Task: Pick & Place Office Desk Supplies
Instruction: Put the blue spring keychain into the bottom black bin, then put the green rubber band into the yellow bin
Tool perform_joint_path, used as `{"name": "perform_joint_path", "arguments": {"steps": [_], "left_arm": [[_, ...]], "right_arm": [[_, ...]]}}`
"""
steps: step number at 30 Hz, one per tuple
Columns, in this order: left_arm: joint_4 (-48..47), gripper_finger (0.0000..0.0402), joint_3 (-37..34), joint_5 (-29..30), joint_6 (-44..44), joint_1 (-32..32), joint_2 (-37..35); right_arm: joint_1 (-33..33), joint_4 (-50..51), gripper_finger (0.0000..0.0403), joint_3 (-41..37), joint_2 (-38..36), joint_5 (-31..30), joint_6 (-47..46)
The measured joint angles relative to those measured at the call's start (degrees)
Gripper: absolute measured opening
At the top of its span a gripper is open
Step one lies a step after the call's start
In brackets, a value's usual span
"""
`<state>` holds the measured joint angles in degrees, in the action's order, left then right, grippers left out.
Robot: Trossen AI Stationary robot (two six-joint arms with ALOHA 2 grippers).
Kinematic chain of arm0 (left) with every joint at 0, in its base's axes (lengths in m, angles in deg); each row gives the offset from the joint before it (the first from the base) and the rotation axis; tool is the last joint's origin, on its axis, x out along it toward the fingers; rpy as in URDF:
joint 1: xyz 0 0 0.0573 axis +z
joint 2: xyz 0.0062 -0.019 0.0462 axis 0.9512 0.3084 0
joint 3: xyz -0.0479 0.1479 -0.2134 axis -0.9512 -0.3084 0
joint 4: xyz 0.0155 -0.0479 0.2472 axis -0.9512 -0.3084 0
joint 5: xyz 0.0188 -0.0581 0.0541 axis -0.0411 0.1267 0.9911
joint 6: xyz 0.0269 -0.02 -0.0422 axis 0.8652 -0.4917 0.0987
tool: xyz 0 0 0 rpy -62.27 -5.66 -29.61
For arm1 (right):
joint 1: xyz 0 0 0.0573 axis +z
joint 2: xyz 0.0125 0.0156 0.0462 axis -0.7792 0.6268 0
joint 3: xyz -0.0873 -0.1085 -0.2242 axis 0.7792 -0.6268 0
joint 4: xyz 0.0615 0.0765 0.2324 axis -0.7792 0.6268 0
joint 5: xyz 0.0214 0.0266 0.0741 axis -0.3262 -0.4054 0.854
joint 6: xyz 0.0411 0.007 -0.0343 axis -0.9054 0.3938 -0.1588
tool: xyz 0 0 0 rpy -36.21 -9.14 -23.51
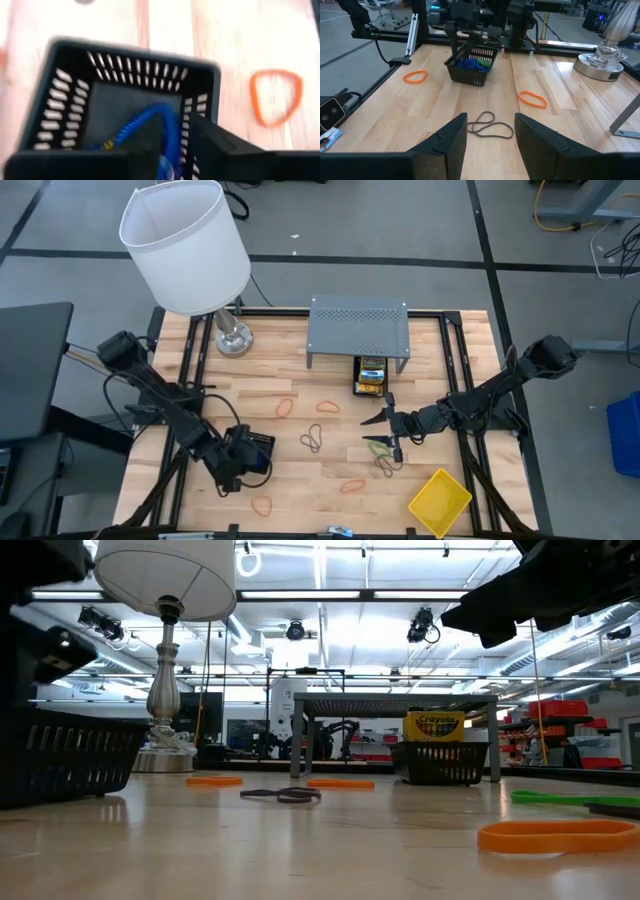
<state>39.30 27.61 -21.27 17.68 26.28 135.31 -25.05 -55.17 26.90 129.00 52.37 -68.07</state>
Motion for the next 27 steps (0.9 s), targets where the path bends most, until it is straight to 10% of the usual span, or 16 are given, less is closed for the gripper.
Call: {"name": "perform_joint_path", "arguments": {"steps": [15,27], "left_arm": [[10.52,0.0269,1.36,16.53,13.54,0.0,-6.83],[38.9,0.0266,-8.64,19.81,27.42,1.62,-6.79]], "right_arm": [[-1.43,3.5,0.0201,0.12,0.0,0.41,-1.65],[-1.03,47.67,0.0255,20.58,1.12,8.42,-12.67]]}}
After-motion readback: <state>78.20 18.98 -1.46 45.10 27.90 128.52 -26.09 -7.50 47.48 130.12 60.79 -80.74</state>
